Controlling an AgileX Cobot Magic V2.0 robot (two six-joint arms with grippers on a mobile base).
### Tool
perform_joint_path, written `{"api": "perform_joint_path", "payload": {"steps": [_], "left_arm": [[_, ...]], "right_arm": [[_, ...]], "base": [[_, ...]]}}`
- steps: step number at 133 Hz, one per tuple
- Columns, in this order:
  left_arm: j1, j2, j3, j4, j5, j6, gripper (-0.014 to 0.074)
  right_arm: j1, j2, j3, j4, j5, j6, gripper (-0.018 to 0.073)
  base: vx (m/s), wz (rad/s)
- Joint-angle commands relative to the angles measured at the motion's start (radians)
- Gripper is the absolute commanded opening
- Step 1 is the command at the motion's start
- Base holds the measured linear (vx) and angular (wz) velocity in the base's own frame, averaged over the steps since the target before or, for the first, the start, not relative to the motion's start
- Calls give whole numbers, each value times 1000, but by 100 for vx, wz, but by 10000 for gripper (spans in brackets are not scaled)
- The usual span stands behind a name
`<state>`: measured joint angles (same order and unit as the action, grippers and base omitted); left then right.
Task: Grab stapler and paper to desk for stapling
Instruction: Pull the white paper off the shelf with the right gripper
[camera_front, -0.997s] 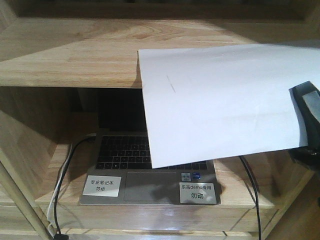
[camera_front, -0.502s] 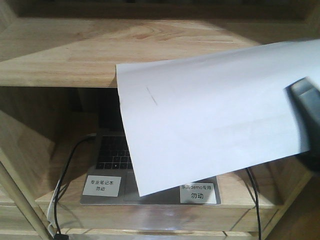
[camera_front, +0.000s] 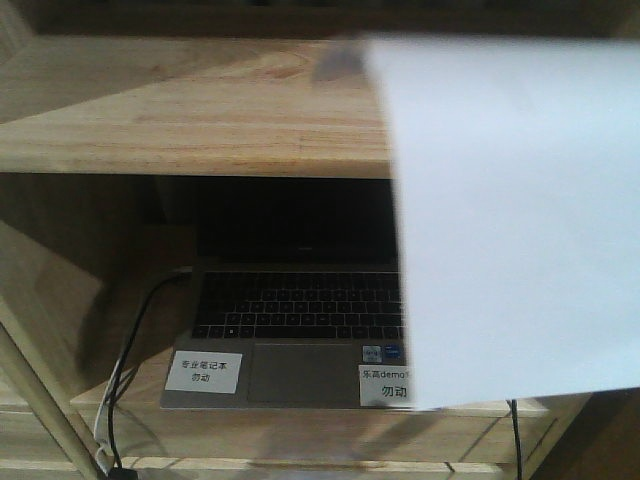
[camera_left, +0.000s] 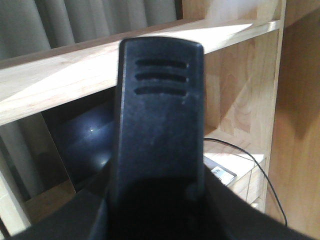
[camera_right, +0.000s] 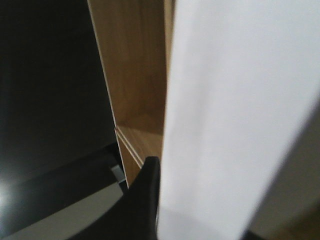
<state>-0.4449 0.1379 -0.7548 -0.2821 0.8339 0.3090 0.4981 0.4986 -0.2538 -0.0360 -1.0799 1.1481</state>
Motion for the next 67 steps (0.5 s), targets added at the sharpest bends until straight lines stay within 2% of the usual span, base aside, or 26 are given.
{"api": "perform_joint_path", "payload": {"steps": [1,15,31,50,67], "left_arm": [[-3,16,-24,-24,-107,0,-6],[-3,16,-24,-24,-107,0,-6],[-3,16,-24,-24,-107,0,-6],[-3,16,-24,-24,-107,0,-6],[-3,16,-24,-24,-107,0,-6]], "right_arm": [[-1,-68,-16,54,35,-77,-6],[-20,-136,23,100,66,-90,-6],[-105,-197,71,95,68,-22,-6],[-222,-260,100,16,95,115,-6],[-265,-291,100,-61,120,188,-6]], "base": [[0,0],[0,0],[0,0],[0,0],[0,0]]}}
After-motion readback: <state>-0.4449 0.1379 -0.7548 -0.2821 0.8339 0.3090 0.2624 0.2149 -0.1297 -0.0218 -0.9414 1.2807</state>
